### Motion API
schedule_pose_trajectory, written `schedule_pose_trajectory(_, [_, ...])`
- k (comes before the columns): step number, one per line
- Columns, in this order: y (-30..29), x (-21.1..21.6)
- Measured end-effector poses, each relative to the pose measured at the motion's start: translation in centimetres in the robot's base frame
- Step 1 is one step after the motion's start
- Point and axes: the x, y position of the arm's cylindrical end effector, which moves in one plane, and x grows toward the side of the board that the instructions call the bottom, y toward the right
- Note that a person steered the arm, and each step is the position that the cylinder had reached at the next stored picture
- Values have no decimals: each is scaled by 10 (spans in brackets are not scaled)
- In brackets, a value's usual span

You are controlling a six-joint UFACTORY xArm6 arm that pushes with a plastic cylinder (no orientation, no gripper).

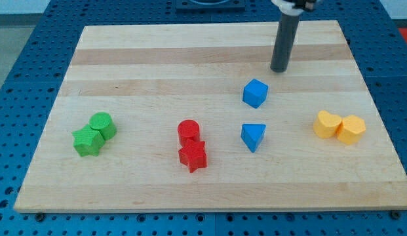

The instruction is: Drag the blue cube diagonally top left to the red circle

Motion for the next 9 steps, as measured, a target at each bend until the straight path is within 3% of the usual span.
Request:
schedule_pose_trajectory(2, [0,80])
schedule_pose_trajectory(4, [-17,69])
schedule_pose_trajectory(6, [-104,38])
schedule_pose_trajectory(9, [-252,33])
